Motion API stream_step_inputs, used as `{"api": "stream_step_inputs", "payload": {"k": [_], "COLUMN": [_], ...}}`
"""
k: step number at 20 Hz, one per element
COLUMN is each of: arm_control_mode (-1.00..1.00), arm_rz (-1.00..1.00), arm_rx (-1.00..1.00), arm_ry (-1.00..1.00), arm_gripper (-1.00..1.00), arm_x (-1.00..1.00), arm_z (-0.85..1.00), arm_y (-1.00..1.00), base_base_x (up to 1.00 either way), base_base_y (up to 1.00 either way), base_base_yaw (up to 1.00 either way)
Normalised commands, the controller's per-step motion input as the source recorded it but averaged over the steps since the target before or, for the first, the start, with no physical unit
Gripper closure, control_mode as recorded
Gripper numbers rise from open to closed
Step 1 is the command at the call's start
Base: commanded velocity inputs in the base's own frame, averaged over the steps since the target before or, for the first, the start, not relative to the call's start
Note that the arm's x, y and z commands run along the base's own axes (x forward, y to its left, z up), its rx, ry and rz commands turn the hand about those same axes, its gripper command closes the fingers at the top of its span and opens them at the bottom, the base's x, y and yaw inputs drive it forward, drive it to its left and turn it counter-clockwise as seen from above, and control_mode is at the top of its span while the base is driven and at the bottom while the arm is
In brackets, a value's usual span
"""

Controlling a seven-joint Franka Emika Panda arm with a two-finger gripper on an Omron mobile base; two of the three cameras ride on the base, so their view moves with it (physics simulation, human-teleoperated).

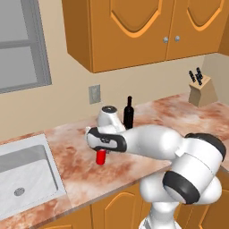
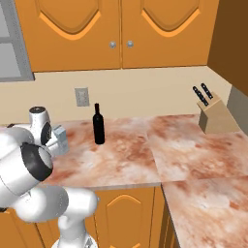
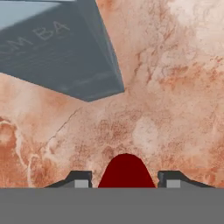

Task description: Move the drinks to the dining counter.

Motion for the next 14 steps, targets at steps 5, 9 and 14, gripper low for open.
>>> {"api": "stream_step_inputs", "payload": {"k": [5,9,14], "arm_control_mode": [-1.0,-1.0,-1.0], "arm_rz": [-0.06,-0.08,-0.35], "arm_rx": [0.09,0.1,0.0], "arm_ry": [-0.02,0.0,0.0], "arm_gripper": [1.0,1.0,1.0], "arm_x": [-0.37,-0.46,-0.57], "arm_z": [0.53,0.51,0.33], "arm_y": [-0.15,-0.36,-0.15], "base_base_x": [0.0,0.0,0.0], "base_base_y": [0.0,0.0,0.0], "base_base_yaw": [0.0,0.0,0.0]}}
